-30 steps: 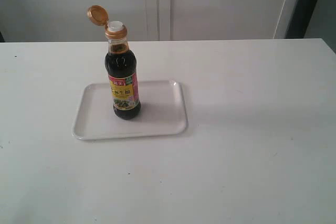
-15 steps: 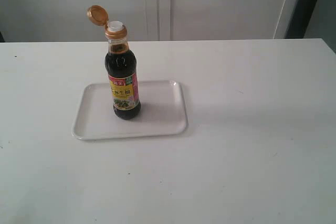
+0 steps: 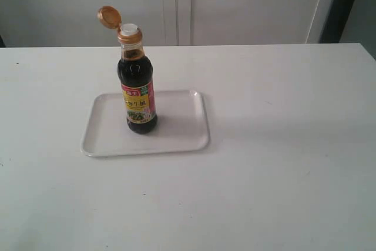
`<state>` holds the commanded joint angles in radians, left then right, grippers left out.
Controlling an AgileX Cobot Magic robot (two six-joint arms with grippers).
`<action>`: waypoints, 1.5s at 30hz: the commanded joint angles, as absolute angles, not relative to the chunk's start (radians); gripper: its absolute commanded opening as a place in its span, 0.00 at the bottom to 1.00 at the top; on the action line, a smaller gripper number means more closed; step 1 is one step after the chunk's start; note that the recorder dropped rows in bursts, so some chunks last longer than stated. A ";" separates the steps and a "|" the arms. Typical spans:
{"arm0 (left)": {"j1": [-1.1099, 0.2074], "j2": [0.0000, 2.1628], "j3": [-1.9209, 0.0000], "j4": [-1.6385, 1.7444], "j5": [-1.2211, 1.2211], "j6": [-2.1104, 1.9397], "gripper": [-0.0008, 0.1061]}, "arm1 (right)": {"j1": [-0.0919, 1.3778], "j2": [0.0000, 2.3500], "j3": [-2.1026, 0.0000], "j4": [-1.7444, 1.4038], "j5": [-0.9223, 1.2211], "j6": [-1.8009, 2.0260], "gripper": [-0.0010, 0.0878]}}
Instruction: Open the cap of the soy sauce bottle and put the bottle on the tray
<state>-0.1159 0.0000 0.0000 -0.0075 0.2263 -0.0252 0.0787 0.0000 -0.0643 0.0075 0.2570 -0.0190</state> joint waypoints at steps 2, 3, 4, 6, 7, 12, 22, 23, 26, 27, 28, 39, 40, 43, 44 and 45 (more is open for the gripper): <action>-0.116 0.000 0.000 -0.007 0.226 -0.023 0.01 | 0.079 0.000 -0.037 0.008 0.259 -0.019 0.01; -0.116 0.000 0.000 -0.007 0.226 -0.023 0.01 | 0.079 0.000 -0.026 0.010 0.256 -0.019 0.01; -0.116 0.000 0.000 -0.007 0.226 -0.023 0.01 | 0.079 0.000 -0.016 0.010 0.256 -0.019 0.01; -0.116 0.000 0.000 -0.007 0.226 -0.023 0.01 | 0.079 0.000 0.000 0.011 0.256 -0.019 0.01; -0.116 0.000 0.000 -0.007 0.226 -0.023 0.01 | 0.079 0.000 0.000 0.011 0.253 -0.019 0.01; -0.116 0.000 0.000 -0.007 0.226 -0.023 0.01 | 0.079 0.000 0.000 0.011 0.313 -0.019 0.01; -0.116 0.000 0.000 -0.007 0.226 -0.023 0.01 | 0.079 0.000 0.000 0.009 0.315 -0.019 0.01; -0.116 0.000 0.000 -0.007 0.226 -0.023 0.01 | 0.079 0.000 0.000 0.009 0.315 -0.019 0.01; -0.116 0.000 0.000 -0.007 0.226 -0.023 0.01 | 0.079 0.000 0.000 0.009 0.315 -0.019 0.01; -0.116 0.000 0.000 -0.007 0.226 -0.023 0.01 | 0.079 0.000 0.000 0.009 0.315 -0.019 0.01; -0.116 0.000 0.000 -0.007 0.226 -0.023 0.01 | 0.079 0.000 0.000 0.009 0.315 -0.019 0.01; -0.116 0.000 0.000 -0.007 0.226 -0.023 0.01 | 0.079 0.000 0.000 0.009 0.315 -0.019 0.01; -0.116 0.000 0.000 -0.007 0.226 -0.021 0.01 | 0.079 0.000 0.000 0.009 0.315 -0.019 0.01; -0.116 0.000 0.000 -0.007 0.226 -0.021 0.01 | 0.079 0.000 0.000 0.009 0.315 -0.019 0.01; -0.116 0.000 0.000 -0.007 0.226 -0.021 0.01 | 0.079 0.000 0.000 0.009 0.315 -0.019 0.01; -0.116 0.000 0.000 -0.007 0.226 -0.021 0.01 | 0.079 0.000 0.000 0.009 0.315 -0.019 0.01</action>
<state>-0.1159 0.0000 0.0000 -0.0075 0.2263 -0.0215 0.0787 0.0000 0.0000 0.0090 0.3150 -0.0190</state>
